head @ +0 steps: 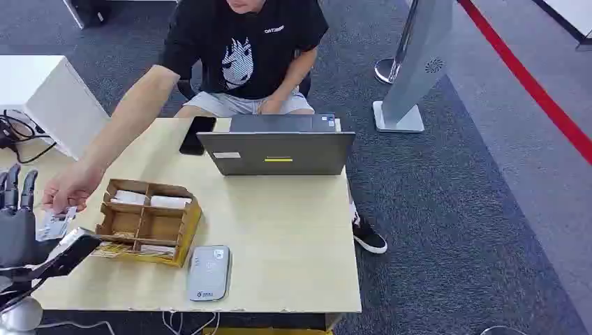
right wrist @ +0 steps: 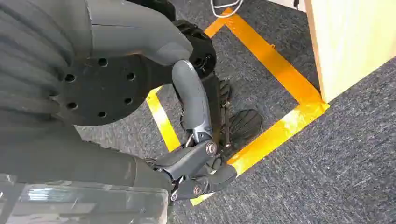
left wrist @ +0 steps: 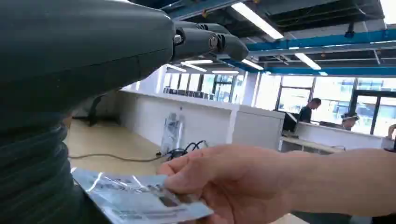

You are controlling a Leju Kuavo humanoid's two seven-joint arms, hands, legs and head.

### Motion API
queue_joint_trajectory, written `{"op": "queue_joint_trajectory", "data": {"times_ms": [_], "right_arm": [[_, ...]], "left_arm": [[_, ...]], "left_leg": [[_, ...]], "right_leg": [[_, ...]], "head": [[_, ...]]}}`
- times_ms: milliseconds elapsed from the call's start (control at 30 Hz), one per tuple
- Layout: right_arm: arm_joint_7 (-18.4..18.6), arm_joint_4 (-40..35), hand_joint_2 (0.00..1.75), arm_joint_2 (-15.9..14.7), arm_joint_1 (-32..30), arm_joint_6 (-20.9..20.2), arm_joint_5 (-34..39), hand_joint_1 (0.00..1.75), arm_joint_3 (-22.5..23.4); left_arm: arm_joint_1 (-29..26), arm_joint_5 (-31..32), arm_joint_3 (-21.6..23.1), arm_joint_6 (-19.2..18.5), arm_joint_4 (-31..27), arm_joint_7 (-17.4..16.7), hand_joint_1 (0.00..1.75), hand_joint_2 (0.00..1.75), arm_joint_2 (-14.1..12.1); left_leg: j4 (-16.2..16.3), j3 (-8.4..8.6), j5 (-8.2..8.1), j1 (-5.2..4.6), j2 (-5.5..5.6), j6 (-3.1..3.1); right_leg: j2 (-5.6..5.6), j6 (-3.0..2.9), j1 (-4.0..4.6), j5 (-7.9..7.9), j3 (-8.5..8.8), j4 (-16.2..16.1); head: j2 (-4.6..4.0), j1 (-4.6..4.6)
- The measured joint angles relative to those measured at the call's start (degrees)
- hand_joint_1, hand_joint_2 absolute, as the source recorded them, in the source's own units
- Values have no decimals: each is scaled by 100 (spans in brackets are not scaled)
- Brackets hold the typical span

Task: Pass the card to the sensor for recognition and then transmit it.

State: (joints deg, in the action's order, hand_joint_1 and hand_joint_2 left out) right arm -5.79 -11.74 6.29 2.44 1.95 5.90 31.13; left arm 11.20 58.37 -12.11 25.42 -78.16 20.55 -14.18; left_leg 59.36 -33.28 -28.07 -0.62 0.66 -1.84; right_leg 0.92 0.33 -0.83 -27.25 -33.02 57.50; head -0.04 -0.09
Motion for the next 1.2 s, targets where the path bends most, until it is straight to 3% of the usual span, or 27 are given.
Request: {"op": "queue_joint_trajectory", "data": {"times_ms": [33,67,100,500,800,1200], "right_arm": [[2,0,175,0,3,-2,-13,0,-2],[7,0,175,0,7,-5,-37,0,-9],[9,0,175,0,13,-5,-63,0,-15],[90,0,175,0,45,-55,-420,0,-26],[101,0,175,-2,48,-61,-433,0,-26],[105,0,175,-4,49,-57,-470,0,-26]], "left_arm": [[77,115,88,49,57,-40,0,175,-38],[154,250,193,112,127,-97,16,175,-89],[225,409,306,186,203,-160,175,175,-147],[1039,1922,1345,1032,789,-883,175,175,-751],[1164,1924,1458,1150,855,-951,175,175,-919],[1164,1786,1465,1126,886,-934,175,175,-890]], "left_leg": [[0,0,0,0,0,0],[0,0,1,0,0,-1],[0,0,1,0,0,-1],[1,-3,9,3,-3,0],[1,-3,8,4,-4,1],[1,-3,9,5,-3,2]], "right_leg": [[0,0,0,0,0,0],[0,0,0,0,0,0],[0,0,0,0,0,0],[6,-4,2,7,0,2],[5,-5,3,6,-2,2],[5,-5,4,6,-1,2]], "head": [[0,0],[0,0],[0,2],[0,2],[0,2],[0,0]]}}
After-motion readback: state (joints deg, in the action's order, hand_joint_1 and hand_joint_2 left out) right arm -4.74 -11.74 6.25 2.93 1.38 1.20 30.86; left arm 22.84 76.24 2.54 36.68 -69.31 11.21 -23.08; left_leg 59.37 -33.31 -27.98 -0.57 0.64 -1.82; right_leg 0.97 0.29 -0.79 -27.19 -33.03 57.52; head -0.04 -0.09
